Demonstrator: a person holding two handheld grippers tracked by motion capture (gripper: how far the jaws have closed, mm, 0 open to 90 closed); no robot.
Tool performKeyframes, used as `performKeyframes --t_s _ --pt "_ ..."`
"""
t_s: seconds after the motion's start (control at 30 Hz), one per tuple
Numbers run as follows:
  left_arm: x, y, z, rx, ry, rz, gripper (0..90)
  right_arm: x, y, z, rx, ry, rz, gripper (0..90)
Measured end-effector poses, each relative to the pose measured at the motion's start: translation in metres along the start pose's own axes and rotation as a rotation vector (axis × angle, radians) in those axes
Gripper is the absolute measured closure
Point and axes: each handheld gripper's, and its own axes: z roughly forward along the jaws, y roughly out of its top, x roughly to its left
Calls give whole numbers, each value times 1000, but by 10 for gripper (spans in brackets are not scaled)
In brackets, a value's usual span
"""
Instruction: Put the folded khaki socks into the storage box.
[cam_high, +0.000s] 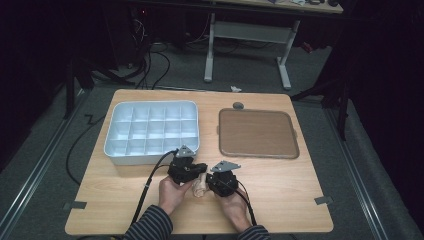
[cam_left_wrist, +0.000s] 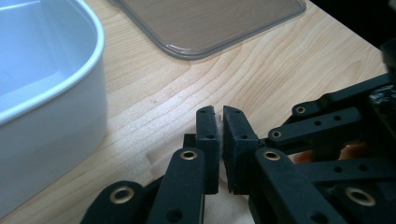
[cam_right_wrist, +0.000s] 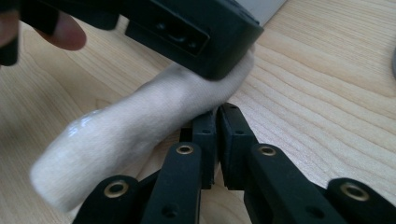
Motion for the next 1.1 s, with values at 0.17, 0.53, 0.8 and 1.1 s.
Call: performKeyframes --t_s 0.17,0.53,0.8,1.1 --pt "2 -3 2 8 15 -5 858 -1 -1 -3 0 5 11 811" --pt "3 -7 7 37 26 7 857 1 -7 -31 -34 -13 2 760" --pt "6 -8 9 49 34 13 857 6 -12 -47 -63 -3 -8 702" --pt "6 -8 10 53 37 12 857 21 -12 -54 -74 28 -48 686"
